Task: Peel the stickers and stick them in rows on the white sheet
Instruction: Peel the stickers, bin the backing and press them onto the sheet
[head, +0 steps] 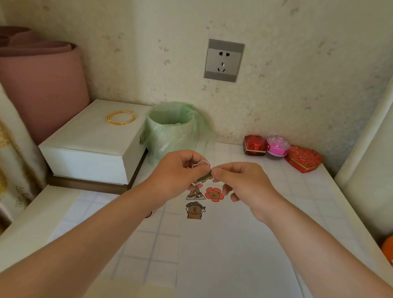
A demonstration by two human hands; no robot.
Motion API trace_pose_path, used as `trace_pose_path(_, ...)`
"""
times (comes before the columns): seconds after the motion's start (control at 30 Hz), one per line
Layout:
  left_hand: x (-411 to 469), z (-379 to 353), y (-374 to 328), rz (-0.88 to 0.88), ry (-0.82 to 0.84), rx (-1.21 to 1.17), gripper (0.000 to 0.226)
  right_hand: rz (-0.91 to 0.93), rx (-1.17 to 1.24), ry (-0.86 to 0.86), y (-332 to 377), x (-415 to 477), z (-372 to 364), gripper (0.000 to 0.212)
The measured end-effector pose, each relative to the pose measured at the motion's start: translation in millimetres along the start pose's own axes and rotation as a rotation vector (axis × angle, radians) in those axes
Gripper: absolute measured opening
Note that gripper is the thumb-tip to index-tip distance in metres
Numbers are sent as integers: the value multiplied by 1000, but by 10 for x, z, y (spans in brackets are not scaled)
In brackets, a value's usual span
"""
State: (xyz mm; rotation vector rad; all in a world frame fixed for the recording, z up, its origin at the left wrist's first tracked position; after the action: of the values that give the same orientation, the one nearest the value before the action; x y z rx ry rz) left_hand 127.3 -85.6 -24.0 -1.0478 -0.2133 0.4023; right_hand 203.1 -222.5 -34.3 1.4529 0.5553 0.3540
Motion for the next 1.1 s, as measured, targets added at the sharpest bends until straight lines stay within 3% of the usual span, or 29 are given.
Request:
trace_pose_path(0.13, 2, 17, 2, 4, -20, 4, 8, 30, 35, -17, 30, -24, -37, 13)
trace_pose_path(0.27, 4, 87, 5, 5, -45, -15, 9, -136, 198, 61, -108, -2, -97, 24)
trace_pose_path(0.37, 3, 106, 3, 4, -46, -27, 9, -196, 230, 121, -143, 1, -128, 19)
trace_pose_path(0.73, -3, 76, -17, -16, -35, -15, 9, 14, 80, 11, 31, -28, -94, 18)
trace_pose_path(1.1, 4, 149, -38, -25, -67, -11, 9, -27, 109, 80, -44, 13, -135, 19)
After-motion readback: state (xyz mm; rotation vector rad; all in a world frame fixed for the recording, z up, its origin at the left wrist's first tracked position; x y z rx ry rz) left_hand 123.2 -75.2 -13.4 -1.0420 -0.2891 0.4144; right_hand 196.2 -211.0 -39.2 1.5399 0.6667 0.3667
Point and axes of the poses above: each hand's wrist, its own x-axis towards the middle knuckle, its own z-axis out of the back of the hand, y = z × x, the point moved 10 cm from there along x, towards the middle knuckle, and after that the axes turned 14 degrees about x, right-handed, at the moved point
